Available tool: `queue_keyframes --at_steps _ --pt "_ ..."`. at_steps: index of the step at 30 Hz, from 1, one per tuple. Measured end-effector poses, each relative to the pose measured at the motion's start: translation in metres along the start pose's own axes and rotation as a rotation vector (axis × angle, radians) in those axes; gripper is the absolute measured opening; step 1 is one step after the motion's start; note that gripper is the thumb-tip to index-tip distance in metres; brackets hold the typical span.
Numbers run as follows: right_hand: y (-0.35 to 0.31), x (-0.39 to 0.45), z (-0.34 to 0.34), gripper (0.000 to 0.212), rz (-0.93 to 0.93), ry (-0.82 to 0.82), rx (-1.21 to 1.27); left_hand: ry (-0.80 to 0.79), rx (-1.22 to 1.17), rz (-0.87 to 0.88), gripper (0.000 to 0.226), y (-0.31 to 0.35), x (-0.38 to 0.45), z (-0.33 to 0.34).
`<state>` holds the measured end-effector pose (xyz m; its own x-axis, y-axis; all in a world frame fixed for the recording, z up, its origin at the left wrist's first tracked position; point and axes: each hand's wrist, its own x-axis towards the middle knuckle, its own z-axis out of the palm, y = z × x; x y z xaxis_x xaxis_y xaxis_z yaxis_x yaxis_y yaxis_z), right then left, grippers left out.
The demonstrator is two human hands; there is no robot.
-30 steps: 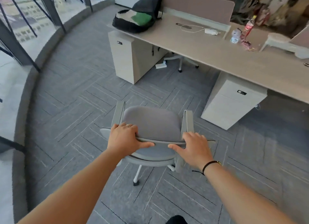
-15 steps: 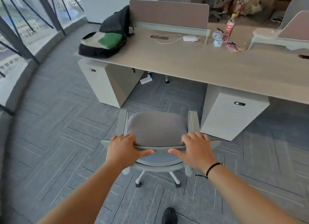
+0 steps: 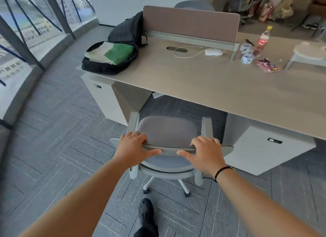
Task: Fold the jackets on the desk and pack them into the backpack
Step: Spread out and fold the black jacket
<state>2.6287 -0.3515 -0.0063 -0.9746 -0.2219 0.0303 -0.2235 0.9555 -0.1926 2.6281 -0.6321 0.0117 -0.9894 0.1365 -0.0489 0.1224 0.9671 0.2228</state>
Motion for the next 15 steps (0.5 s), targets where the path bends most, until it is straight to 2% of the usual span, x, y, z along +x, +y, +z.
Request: queue_keyframes --at_steps 6,12,15 --pt "-0.006 0.103 0.005 0.079 0.035 -0.005 -0.004 0.048 -0.006 0.011 0.078 -0.044 0.101 -0.006" --pt "-0.018 0.204 0.007 0.086 0.076 -0.043 0.015 -0.023 0.004 0.03 0.096 -0.084 0.199 -0.03" --pt "-0.025 0.247 0.009 0.089 0.084 -0.036 0.015 -0.058 0.046 0.06 0.097 -0.097 0.24 -0.037"
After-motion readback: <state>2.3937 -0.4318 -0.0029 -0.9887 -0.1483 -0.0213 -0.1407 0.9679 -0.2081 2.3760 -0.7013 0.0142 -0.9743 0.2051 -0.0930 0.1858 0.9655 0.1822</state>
